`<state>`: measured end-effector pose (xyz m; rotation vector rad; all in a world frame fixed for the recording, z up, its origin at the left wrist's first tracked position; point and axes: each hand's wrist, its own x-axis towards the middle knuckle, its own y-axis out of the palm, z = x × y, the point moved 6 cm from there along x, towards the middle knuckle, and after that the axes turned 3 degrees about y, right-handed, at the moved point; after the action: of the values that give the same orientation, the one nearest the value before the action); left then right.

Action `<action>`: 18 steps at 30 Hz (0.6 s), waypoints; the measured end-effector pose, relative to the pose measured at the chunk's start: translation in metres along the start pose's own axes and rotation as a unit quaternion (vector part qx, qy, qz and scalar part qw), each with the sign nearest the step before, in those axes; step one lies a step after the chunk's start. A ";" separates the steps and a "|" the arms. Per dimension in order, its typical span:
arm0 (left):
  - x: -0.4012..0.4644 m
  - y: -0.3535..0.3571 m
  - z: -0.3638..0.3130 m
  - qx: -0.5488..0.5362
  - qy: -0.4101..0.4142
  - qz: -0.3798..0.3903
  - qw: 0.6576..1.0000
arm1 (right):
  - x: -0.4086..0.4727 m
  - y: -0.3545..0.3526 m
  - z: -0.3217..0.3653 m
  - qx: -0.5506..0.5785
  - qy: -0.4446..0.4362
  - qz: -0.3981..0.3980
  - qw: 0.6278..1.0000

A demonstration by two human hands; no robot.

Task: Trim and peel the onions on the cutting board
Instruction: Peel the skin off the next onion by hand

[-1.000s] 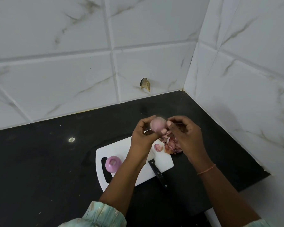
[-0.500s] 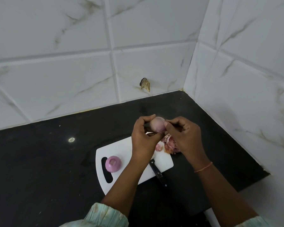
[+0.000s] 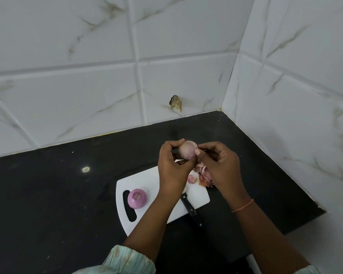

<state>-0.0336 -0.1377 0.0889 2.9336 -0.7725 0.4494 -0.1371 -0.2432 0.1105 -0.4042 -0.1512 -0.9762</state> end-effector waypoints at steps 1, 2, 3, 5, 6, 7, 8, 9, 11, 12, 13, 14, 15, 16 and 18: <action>0.000 0.000 -0.001 0.000 0.001 -0.001 1.000 | 0.001 0.000 0.001 0.003 0.000 -0.002 1.000; 0.000 -0.001 -0.001 0.000 0.004 -0.001 1.000 | 0.001 -0.001 0.002 0.004 -0.004 -0.002 1.000; 0.000 -0.001 -0.001 0.001 0.009 0.000 1.000 | 0.002 -0.001 0.003 -0.002 -0.008 -0.002 1.000; -0.001 -0.002 -0.002 0.003 0.017 -0.002 1.000 | 0.003 -0.002 0.005 -0.030 -0.020 0.002 0.999; -0.001 -0.002 -0.003 0.004 0.020 -0.004 1.000 | 0.004 -0.002 0.005 -0.046 -0.026 0.004 0.999; -0.002 -0.001 -0.003 0.006 0.021 -0.005 1.000 | 0.005 -0.001 0.005 -0.061 -0.032 0.009 0.998; -0.002 -0.001 -0.003 0.008 0.019 -0.005 1.000 | 0.006 0.000 0.005 -0.073 -0.035 0.018 0.997; -0.002 0.000 -0.002 0.008 0.015 -0.002 1.000 | 0.007 0.001 0.003 -0.085 -0.035 0.030 0.995; -0.002 0.000 0.001 0.002 -0.003 0.010 1.000 | 0.009 0.005 0.000 -0.105 -0.031 0.056 0.992; -0.002 0.001 0.002 -0.005 -0.017 0.019 1.000 | 0.010 0.006 -0.002 -0.109 -0.022 0.064 0.992; -0.001 0.001 0.004 -0.017 -0.034 0.029 0.999 | 0.011 0.005 -0.004 -0.106 -0.010 0.068 0.992; -0.001 0.002 0.005 -0.035 -0.057 0.040 0.997 | 0.012 0.004 -0.006 -0.099 0.005 0.066 0.993; -0.001 0.004 0.007 -0.056 -0.083 0.050 0.994 | 0.013 0.001 -0.008 -0.092 0.020 0.062 0.994; -0.001 0.005 0.008 -0.076 -0.108 0.058 0.989 | 0.015 -0.002 -0.009 -0.087 0.032 0.055 0.994; -0.002 0.006 0.012 -0.114 -0.153 0.073 0.979 | 0.018 -0.008 -0.015 -0.084 0.053 0.038 0.994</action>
<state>-0.0351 -0.1443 0.0769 2.7717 -1.0040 -0.0842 -0.1347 -0.2666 0.1044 -0.5079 0.0441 -0.9356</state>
